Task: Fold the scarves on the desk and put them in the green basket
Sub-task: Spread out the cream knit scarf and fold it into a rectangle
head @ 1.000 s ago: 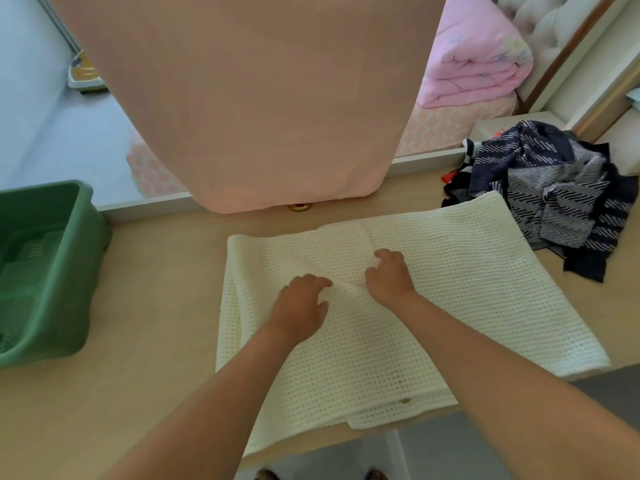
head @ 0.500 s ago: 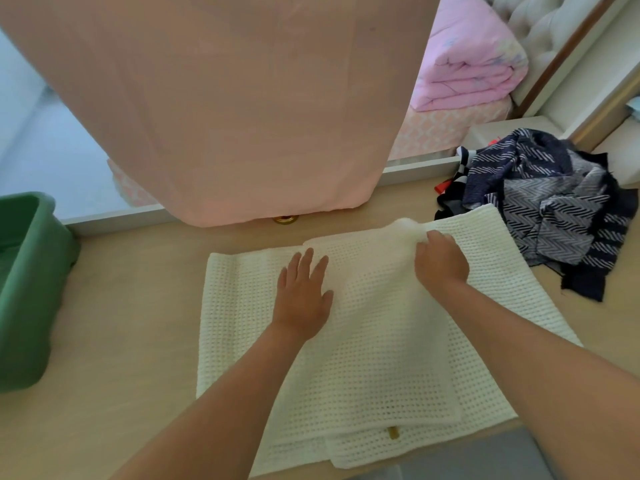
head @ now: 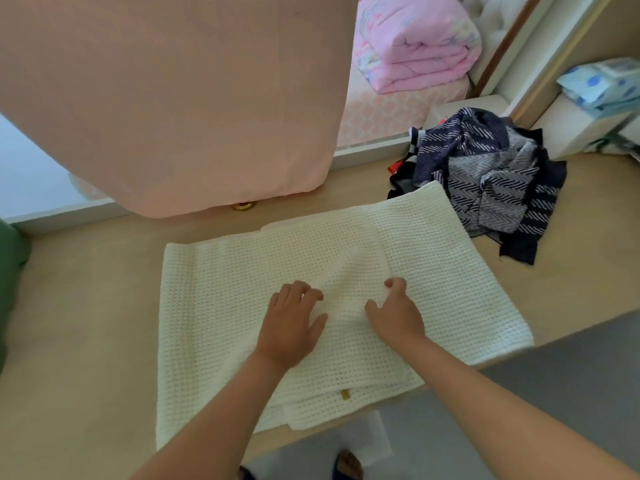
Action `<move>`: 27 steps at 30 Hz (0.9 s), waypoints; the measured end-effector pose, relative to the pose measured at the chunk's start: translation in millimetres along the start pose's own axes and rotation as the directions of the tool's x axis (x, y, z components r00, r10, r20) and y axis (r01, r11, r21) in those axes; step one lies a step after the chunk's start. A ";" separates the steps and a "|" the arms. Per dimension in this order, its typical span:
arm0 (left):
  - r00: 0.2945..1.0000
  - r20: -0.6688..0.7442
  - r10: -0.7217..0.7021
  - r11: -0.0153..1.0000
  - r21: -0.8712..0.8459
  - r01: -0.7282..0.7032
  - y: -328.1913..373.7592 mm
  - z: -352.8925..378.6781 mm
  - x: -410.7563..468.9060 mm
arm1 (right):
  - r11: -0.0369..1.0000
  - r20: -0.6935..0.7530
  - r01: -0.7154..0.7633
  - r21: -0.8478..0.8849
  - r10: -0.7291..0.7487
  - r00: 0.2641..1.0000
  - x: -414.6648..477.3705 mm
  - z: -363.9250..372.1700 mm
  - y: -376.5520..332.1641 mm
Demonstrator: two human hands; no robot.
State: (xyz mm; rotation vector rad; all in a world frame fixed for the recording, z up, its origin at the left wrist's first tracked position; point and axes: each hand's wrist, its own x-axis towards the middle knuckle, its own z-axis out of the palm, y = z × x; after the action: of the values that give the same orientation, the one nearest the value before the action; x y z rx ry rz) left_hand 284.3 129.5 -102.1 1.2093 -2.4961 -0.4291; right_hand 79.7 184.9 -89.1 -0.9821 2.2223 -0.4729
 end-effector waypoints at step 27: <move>0.678 0.701 -0.221 0.851 -0.200 0.485 76.4 -18.5 -34.0 | 0.531 0.606 0.673 -0.515 -0.330 0.724 -27.2 -52.3 44.8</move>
State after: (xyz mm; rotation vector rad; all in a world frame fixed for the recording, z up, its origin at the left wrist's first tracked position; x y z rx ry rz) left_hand 258.9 199.7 -60.1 1.5838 -2.4712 -1.6265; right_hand 34.1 237.9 -64.7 -1.9796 1.6227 0.4297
